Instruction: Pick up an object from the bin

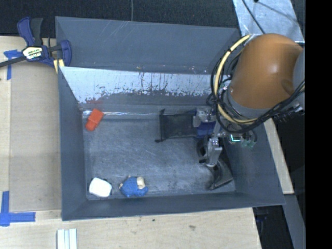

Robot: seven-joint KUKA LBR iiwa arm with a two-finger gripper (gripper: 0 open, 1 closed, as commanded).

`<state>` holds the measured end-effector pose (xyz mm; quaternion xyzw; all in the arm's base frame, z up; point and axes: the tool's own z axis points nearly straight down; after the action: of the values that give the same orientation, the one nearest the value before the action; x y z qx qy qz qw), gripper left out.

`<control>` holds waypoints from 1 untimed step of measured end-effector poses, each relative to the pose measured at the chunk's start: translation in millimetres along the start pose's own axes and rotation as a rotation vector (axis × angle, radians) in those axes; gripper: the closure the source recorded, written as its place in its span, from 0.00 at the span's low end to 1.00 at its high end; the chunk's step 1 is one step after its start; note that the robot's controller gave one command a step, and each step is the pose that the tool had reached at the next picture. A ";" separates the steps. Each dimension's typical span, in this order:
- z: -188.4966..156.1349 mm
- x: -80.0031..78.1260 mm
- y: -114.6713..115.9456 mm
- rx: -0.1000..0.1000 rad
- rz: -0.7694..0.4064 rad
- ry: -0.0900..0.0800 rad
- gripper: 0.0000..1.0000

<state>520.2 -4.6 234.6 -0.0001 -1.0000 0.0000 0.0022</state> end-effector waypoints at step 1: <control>76.9 -41.8 -21.8 0.000 0.032 0.000 0.00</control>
Offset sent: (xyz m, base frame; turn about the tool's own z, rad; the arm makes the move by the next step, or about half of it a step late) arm 0.0417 -0.0208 -0.0728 0.0296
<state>561.6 -26.4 157.5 -0.0160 -0.9999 0.0001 0.0019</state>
